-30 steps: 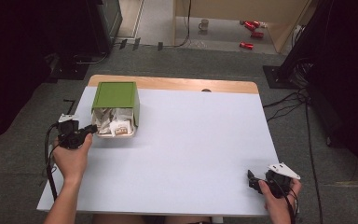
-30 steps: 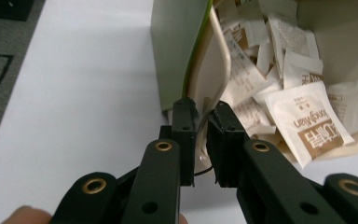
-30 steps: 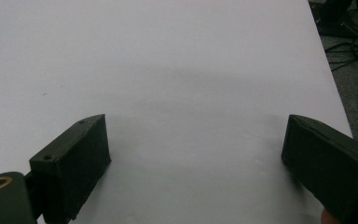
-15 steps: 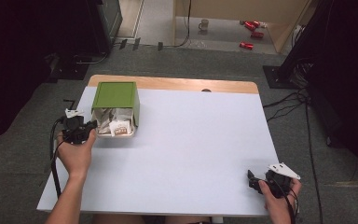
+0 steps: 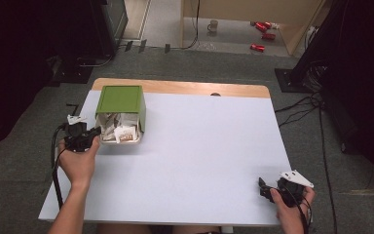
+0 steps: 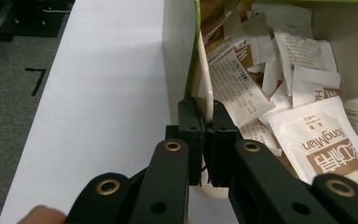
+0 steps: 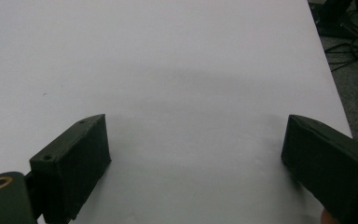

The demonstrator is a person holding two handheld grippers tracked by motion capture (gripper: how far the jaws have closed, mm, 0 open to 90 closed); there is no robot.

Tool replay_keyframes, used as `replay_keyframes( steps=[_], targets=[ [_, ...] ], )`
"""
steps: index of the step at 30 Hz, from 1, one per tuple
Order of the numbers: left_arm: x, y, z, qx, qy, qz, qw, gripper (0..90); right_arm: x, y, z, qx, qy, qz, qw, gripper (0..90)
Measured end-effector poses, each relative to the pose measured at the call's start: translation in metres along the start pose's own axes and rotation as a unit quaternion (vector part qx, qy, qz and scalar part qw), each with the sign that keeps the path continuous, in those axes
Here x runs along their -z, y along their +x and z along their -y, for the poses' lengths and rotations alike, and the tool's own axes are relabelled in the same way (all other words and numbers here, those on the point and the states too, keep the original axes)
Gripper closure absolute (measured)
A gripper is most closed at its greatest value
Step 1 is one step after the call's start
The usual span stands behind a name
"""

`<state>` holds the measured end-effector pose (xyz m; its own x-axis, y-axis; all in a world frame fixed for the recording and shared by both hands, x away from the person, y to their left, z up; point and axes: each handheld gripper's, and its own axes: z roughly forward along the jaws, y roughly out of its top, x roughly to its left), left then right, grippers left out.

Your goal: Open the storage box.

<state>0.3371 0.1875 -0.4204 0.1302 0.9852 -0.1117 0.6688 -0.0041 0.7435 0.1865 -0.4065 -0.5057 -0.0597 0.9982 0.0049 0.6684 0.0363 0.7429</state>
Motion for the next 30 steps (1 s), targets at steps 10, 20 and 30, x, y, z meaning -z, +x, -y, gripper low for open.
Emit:
replay_keyframes(
  steps=[10,20,30],
  targets=[
    [0.003,0.001,0.004,-0.002,-0.003,0.005,1.0000,88.1,0.000,0.000,0.000,0.000,0.001,0.000,1.0000,7.3],
    [0.014,-0.001,0.013,0.001,-0.001,0.001,1.0000,88.9,0.000,0.000,0.000,0.000,0.001,0.000,1.0000,7.3],
    [0.023,-0.003,0.022,0.004,-0.002,-0.009,1.0000,89.6,0.000,0.000,0.000,-0.001,0.001,0.000,1.0000,7.3]
  ],
)
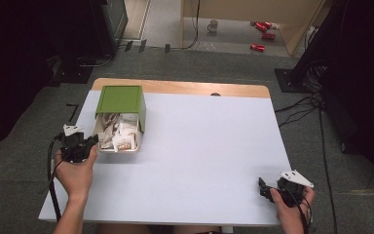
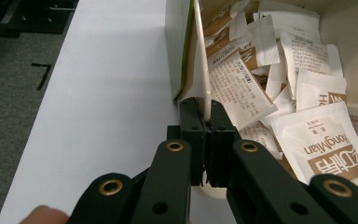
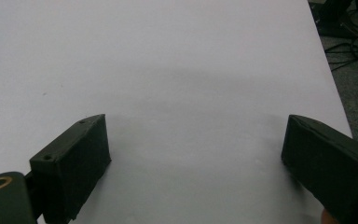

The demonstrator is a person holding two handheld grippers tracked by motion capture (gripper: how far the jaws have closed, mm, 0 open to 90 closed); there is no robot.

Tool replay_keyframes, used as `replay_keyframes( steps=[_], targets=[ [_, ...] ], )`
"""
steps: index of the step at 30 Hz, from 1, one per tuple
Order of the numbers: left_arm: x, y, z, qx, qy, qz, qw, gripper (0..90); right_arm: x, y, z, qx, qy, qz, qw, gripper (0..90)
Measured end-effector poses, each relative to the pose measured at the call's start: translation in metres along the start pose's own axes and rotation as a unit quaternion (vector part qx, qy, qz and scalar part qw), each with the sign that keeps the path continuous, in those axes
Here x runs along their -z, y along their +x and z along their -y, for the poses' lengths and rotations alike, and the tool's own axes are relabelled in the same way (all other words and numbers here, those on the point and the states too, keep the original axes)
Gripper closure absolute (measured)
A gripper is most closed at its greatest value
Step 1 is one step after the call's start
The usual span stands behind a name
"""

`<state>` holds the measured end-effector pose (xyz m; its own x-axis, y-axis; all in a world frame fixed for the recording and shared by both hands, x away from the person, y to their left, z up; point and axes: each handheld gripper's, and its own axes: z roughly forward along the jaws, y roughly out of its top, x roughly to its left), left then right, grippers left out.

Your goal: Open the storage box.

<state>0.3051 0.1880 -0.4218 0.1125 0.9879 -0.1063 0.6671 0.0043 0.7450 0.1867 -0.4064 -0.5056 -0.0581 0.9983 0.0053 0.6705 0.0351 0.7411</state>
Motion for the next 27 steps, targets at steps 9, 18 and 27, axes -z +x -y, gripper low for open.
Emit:
replay_keyframes(
  steps=[9,18,27],
  targets=[
    [0.008,0.000,0.008,-0.001,0.001,-0.003,1.0000,89.8,0.000,0.000,0.000,0.000,0.000,0.000,1.0000,7.2],
    [0.012,0.001,0.015,-0.001,-0.002,-0.002,1.0000,89.8,0.000,0.000,-0.001,-0.001,0.003,-0.001,1.0000,7.2],
    [0.015,0.002,0.020,-0.001,-0.011,0.005,0.9999,89.0,0.000,0.000,0.000,-0.001,0.002,-0.001,1.0000,7.2]
  ],
)
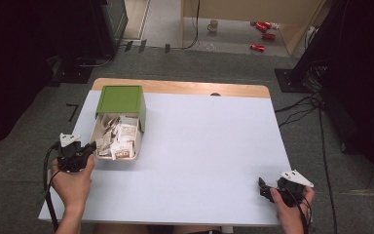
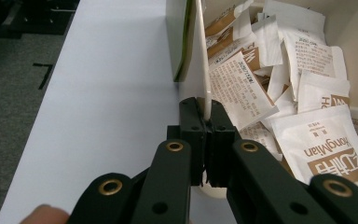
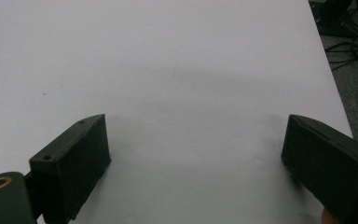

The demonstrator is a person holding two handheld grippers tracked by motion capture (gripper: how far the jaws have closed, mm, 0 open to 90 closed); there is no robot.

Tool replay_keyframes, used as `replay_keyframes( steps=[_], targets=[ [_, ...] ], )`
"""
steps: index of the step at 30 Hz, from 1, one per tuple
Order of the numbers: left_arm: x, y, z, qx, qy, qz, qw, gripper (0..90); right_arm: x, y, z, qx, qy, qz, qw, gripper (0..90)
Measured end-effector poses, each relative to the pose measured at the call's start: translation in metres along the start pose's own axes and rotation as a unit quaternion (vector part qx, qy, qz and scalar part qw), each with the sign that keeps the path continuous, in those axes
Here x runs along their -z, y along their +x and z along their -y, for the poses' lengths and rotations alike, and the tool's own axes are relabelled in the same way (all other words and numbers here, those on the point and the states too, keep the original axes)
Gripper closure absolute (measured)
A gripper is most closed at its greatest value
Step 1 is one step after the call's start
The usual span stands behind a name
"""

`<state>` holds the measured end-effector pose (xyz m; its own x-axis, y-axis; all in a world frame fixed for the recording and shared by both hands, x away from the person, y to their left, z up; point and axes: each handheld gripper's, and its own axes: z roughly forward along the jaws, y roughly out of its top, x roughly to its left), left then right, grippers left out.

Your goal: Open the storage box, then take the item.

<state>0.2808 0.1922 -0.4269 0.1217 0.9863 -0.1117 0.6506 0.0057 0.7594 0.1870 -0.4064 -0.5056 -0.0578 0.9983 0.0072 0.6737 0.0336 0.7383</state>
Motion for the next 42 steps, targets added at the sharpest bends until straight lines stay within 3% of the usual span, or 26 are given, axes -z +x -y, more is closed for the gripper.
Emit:
replay_keyframes(
  steps=[3,8,12,16,21,26,31,35,42],
  targets=[
    [0.001,0.005,0.003,0.013,-0.016,0.019,0.9996,85.5,0.000,0.000,0.000,0.000,0.000,0.000,1.0000,7.1],
    [0.009,0.013,0.003,0.019,-0.033,0.043,0.9983,56.9,0.000,0.000,0.000,0.000,0.000,0.000,1.0000,7.1],
    [0.017,0.018,0.004,0.014,-0.029,0.064,0.9974,36.0,0.000,0.000,0.000,0.000,0.000,0.000,1.0000,7.1],
    [0.025,0.019,0.009,0.007,-0.039,0.071,0.9967,26.5,0.000,0.000,0.000,0.000,0.000,0.001,1.0000,7.1],
    [0.038,0.019,0.004,0.005,-0.061,0.082,0.9948,25.1,0.000,0.000,0.000,0.000,0.000,0.001,1.0000,7.1],
    [0.042,0.006,0.002,-0.009,-0.064,0.093,0.9935,27.7,0.000,0.000,0.000,0.000,0.001,0.001,1.0000,7.1],
    [0.041,-0.006,0.001,-0.016,-0.065,0.105,0.9922,32.2,0.000,0.000,0.000,0.000,0.000,0.000,1.0000,7.1],
    [0.038,-0.021,0.002,-0.035,-0.059,0.117,0.9908,35.2,0.000,0.000,0.000,0.001,0.000,0.001,1.0000,7.1],
    [0.029,-0.031,0.007,-0.044,-0.046,0.126,0.9900,38.0,0.000,0.000,0.000,0.001,0.000,0.001,1.0000,7.1]
  ],
)
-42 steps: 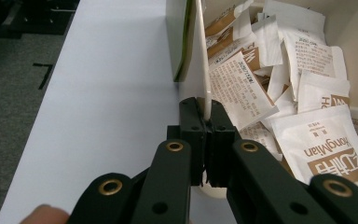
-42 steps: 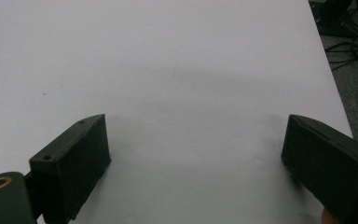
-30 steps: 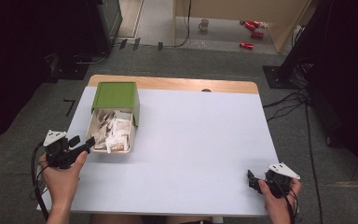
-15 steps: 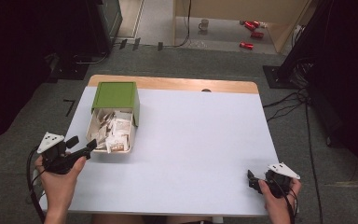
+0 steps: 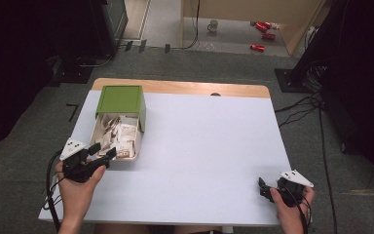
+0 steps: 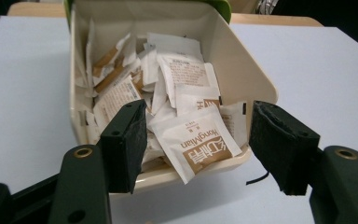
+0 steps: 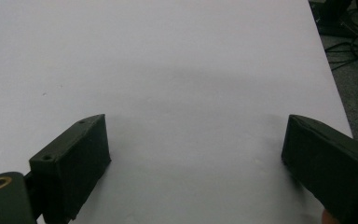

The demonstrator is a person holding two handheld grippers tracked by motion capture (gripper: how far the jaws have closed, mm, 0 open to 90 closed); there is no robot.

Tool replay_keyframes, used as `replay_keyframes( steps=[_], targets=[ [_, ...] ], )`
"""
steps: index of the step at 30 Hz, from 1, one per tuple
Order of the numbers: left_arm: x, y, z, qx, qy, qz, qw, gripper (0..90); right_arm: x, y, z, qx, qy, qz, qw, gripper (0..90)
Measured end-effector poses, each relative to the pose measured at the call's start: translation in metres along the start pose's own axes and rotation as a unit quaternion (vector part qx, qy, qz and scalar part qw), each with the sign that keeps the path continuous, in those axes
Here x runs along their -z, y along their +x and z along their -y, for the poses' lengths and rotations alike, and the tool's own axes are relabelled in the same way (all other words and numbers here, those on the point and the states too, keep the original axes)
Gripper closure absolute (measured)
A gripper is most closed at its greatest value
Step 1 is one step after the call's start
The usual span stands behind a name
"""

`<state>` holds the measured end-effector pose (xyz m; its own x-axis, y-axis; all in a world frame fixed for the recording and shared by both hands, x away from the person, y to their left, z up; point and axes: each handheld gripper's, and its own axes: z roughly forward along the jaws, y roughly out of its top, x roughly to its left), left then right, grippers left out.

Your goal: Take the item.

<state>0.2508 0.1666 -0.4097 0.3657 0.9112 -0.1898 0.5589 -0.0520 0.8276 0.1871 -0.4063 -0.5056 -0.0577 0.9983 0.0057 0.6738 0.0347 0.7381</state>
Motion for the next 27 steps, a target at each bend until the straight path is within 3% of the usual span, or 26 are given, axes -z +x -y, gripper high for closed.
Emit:
replay_keyframes(
  steps=[7,21,24,27],
  targets=[
    [-0.017,-0.006,0.009,-0.009,0.023,0.012,0.9996,41.2,0.000,0.000,0.000,0.000,0.000,0.000,1.0000,7.1],
    [-0.040,-0.009,0.022,-0.032,0.061,-0.033,0.9971,41.2,0.000,0.000,0.000,0.001,-0.002,0.001,1.0000,7.2],
    [-0.041,-0.010,0.022,-0.032,0.060,-0.038,0.9970,44.3,0.000,0.000,0.000,0.001,-0.002,0.001,1.0000,7.2],
    [-0.039,-0.010,0.022,-0.030,0.059,-0.037,0.9971,53.9,0.000,0.000,0.000,0.001,-0.001,0.001,1.0000,7.2]
  ],
)
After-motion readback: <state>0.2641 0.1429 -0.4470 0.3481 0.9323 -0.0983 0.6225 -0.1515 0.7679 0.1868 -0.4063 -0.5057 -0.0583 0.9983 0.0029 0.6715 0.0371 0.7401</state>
